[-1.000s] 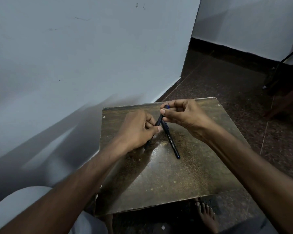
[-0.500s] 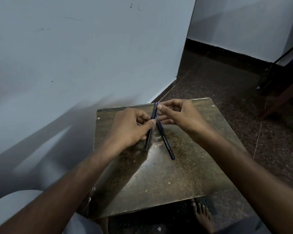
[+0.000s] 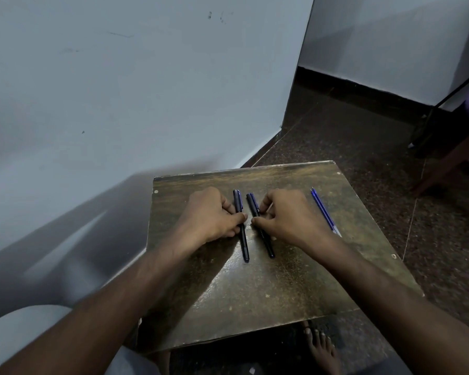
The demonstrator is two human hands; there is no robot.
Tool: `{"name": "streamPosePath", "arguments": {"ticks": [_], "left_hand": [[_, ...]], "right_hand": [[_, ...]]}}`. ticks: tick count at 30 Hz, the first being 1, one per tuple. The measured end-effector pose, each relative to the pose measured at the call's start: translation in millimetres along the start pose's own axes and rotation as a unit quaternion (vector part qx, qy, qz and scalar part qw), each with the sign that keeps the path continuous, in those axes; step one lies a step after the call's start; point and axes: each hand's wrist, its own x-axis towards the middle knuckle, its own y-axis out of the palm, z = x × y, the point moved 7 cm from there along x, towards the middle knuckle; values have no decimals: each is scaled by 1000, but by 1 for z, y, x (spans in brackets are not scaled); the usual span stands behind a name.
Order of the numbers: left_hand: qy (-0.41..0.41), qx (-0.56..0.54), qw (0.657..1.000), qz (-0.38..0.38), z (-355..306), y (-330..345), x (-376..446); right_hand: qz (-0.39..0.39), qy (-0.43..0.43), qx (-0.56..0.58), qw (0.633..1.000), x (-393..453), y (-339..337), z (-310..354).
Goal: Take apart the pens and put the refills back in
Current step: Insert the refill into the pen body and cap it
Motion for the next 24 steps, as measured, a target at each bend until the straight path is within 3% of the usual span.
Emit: {"name": "streamPosePath", "arguments": {"ticks": [10, 17, 20, 24], "left_hand": [[-12, -40, 999, -4, -1, 7, 0], [-1, -50, 999, 10, 0, 8, -3], [5, -48, 999, 13, -2, 10, -6], [9, -55, 998, 8, -6, 11, -6]], "right_hand": [[4, -7, 12, 1000, -1, -6, 1], [-126, 85, -95, 984, -1, -73, -64], [-79, 134, -129, 979, -5, -70, -85], [-44, 118, -153, 980, -2, -54, -79]]}}
